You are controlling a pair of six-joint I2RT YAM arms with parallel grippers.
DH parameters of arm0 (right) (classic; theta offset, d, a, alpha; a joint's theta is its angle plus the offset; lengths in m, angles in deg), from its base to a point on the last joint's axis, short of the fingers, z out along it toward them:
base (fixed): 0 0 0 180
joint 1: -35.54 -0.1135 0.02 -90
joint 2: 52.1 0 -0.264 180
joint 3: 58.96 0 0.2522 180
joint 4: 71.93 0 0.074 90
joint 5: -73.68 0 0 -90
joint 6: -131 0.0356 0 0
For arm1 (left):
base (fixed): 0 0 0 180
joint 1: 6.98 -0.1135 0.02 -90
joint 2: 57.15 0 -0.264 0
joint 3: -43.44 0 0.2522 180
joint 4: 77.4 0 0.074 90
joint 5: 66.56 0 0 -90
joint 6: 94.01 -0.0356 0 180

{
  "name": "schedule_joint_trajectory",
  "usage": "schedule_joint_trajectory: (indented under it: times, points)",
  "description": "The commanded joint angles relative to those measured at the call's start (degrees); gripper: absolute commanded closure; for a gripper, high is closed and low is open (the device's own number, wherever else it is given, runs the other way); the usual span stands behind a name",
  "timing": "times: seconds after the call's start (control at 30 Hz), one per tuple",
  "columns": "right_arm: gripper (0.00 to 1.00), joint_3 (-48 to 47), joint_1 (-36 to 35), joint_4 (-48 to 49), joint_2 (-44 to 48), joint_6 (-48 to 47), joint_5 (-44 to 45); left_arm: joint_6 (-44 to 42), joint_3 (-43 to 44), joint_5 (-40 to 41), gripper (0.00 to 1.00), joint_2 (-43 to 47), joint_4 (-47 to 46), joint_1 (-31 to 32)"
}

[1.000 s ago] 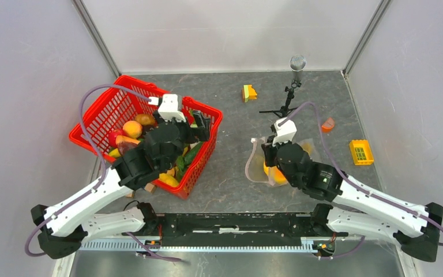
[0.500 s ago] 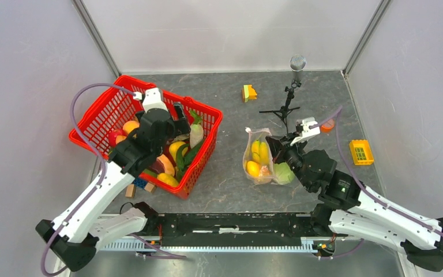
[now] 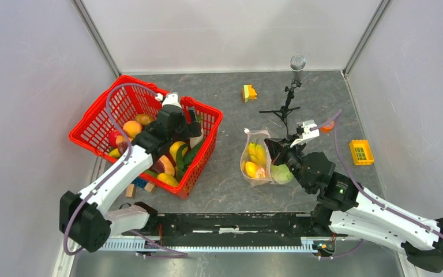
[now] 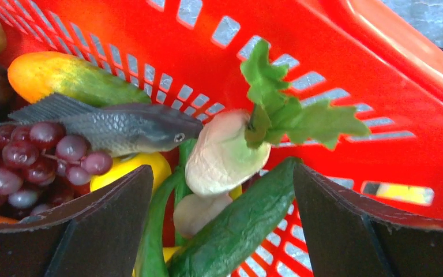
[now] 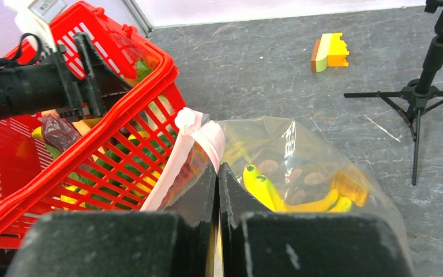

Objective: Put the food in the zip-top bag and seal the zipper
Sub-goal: Pick up the fake vegetable from the bin.

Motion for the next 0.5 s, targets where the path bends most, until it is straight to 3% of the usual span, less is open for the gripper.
schedule_joint_trajectory:
  times: [0.0,0.13,0.23,0.33,0.47]
  points:
    - [0.95,1.62,-0.18,4.07,1.07,1.83,-0.78,-3.83,1.47,1.99,0.04,-4.25,-6.89,-0.43]
    - [0.94,1.07,-0.07,3.50,0.78,1.78,-1.08,-5.48,5.47,-0.09,0.05,-10.14,-2.99,-0.43]
    - [0.94,1.02,-0.14,3.43,0.69,1.73,-0.74,-5.28,5.60,0.97,0.12,-12.71,-2.40,-0.43]
    - [0.94,0.89,-0.12,3.57,0.52,1.93,-1.17,-4.43,3.95,2.66,0.23,-12.87,-4.74,-0.43]
    - [0.94,0.41,-0.09,3.75,0.09,2.02,-1.61,-4.06,4.48,1.23,0.46,-12.87,-2.59,-0.43]
